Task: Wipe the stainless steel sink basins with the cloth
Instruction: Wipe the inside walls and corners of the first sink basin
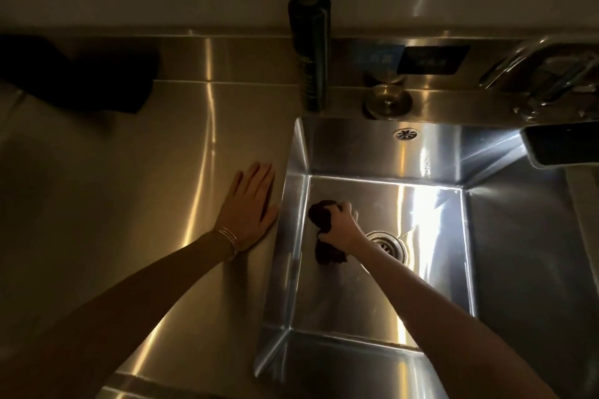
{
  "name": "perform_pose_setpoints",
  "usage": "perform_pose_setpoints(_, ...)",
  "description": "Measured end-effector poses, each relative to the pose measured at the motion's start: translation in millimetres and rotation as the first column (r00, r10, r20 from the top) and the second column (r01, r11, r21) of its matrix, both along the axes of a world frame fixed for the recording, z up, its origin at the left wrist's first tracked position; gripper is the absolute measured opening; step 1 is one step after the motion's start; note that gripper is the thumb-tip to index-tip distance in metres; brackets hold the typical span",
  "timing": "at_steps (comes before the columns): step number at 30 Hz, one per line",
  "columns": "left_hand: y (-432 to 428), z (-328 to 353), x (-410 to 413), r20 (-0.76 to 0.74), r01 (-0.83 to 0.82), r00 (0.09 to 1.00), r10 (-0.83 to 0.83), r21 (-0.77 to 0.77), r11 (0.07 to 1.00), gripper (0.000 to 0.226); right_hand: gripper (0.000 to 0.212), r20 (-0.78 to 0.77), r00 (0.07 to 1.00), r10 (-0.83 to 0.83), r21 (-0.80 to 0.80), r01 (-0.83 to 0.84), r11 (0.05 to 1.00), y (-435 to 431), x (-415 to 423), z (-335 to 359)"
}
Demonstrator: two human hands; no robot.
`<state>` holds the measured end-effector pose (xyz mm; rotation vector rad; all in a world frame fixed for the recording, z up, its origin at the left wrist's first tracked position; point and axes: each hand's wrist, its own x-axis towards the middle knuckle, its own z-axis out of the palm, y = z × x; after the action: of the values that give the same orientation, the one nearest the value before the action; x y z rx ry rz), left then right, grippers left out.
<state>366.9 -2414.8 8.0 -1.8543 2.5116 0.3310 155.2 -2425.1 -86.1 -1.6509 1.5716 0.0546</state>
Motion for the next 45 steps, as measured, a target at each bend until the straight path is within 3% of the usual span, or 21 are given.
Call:
perform_pose_setpoints(6, -3, -15, 8, -0.015, 0.06, 0.998, -0.061, -0.059, 0.996, 0.064, 0.07, -0.023, 0.995, 0.098, 0.01, -0.098, 0.995, -14, 5, -70)
perform_pose_setpoints(10, -5, -19, 11, -0.03, 0.067, 0.997, -0.07, -0.099, 0.993, 0.063, 0.099, -0.132, 0.937, 0.324, 0.131, -0.307, 0.943, -14, 13, -113)
perform_pose_setpoints(12, -5, -20, 11, -0.026, 0.072, 0.997, -0.075, -0.122, 0.99, 0.062, 0.103, -0.187, 0.9, 0.395, 0.13, -0.376, 0.918, -16, 17, -126)
perform_pose_setpoints(16, -5, -19, 11, -0.032, 0.067, 0.997, -0.073, -0.14, 0.988, 0.061, 0.082, -0.305, 0.852, 0.425, -0.074, -0.466, 0.882, -11, 11, -122)
perform_pose_setpoints(19, -5, -18, 10, -0.021, 0.06, 0.998, -0.064, -0.129, 0.99, 0.061, 0.074, -0.142, 0.943, 0.302, -0.165, -0.323, 0.932, -15, 15, -90)
perform_pose_setpoints(21, -4, -17, 8, -0.023, 0.054, 0.998, -0.057, -0.125, 0.991, 0.061, 0.078, -0.015, 0.974, 0.228, -0.343, -0.219, 0.913, -20, 28, -53)
perform_pose_setpoints(22, -4, -16, 7, -0.026, 0.048, 0.998, -0.052, -0.124, 0.991, 0.061, 0.08, 0.022, 0.977, 0.21, -0.478, -0.174, 0.861, -23, 33, -34)
perform_pose_setpoints(24, -4, -15, 6, -0.028, 0.036, 0.999, -0.04, -0.116, 0.993, 0.06, 0.081, 0.083, 0.985, 0.152, -0.746, -0.039, 0.665, -29, 39, -6)
perform_pose_setpoints(26, -4, -13, 5, -0.028, 0.028, 0.999, -0.031, -0.112, 0.993, 0.06, 0.078, 0.129, 0.984, 0.125, -0.827, 0.037, 0.561, -37, 44, 7)
perform_pose_setpoints(29, -4, -13, 4, -0.027, 0.034, 0.999, -0.037, -0.11, 0.993, 0.06, 0.07, 0.013, 0.998, 0.062, -0.734, -0.032, 0.678, -65, 54, -2)
perform_pose_setpoints(31, -4, -12, 4, -0.022, 0.041, 0.999, -0.044, -0.113, 0.993, 0.06, 0.064, -0.203, 0.973, 0.107, -0.562, -0.205, 0.801, -91, 57, -16)
perform_pose_setpoints(33, -4, -11, 3, -0.011, 0.047, 0.999, -0.048, -0.107, 0.993, 0.06, 0.067, -0.304, 0.936, 0.179, -0.386, -0.293, 0.875, -112, 53, -28)
perform_pose_setpoints(35, -4, -9, 3, 0.0, 0.047, 0.999, -0.048, -0.098, 0.994, 0.06, 0.068, -0.28, 0.94, 0.196, -0.351, -0.29, 0.89, -117, 48, -27)
perform_pose_setpoints(40, -5, -6, 1, -0.006, 0.041, 0.999, -0.041, -0.094, 0.995, 0.061, 0.077, 0.03, 0.997, 0.071, -0.632, -0.036, 0.774, -59, 55, -17)
perform_pose_setpoints(42, -4, -6, 0, -0.01, 0.038, 0.999, -0.039, -0.086, 0.996, 0.061, 0.078, -0.087, 0.992, 0.087, -0.579, -0.122, 0.806, -33, 63, -26)
perform_pose_setpoints(45, -5, -7, 1, 0.002, 0.034, 0.999, -0.034, -0.086, 0.996, 0.062, 0.052, -0.285, 0.94, 0.188, -0.3, -0.274, 0.914, -31, 71, -49)
